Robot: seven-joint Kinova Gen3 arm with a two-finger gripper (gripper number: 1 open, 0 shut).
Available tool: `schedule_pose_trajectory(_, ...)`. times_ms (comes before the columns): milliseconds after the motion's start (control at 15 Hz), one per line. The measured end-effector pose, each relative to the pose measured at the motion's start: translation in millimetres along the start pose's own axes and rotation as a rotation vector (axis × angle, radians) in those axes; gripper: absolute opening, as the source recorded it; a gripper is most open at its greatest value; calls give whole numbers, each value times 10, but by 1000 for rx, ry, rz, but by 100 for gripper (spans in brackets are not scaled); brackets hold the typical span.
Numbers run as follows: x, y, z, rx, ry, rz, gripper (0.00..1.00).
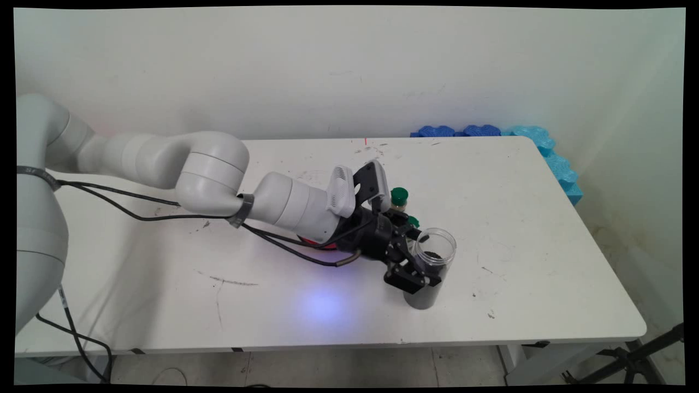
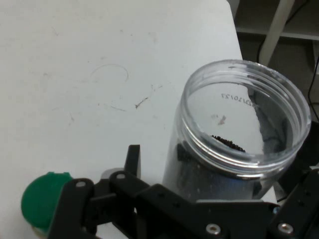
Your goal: Pick up the black seasoning powder from the table, then pour the black seasoning powder in the red bowl
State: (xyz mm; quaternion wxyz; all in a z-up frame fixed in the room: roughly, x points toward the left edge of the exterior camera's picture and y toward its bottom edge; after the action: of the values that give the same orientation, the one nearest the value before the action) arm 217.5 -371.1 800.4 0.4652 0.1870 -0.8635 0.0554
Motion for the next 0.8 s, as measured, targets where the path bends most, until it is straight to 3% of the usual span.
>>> schedule_pose_trajectory(133,9,-7,19,-1,2,-1,100)
schedule_pose_trajectory(200,15,-12,25,-2,3,-1,0)
schedule_pose_trajectory(800,130,-23,-144,-32,4,6,0)
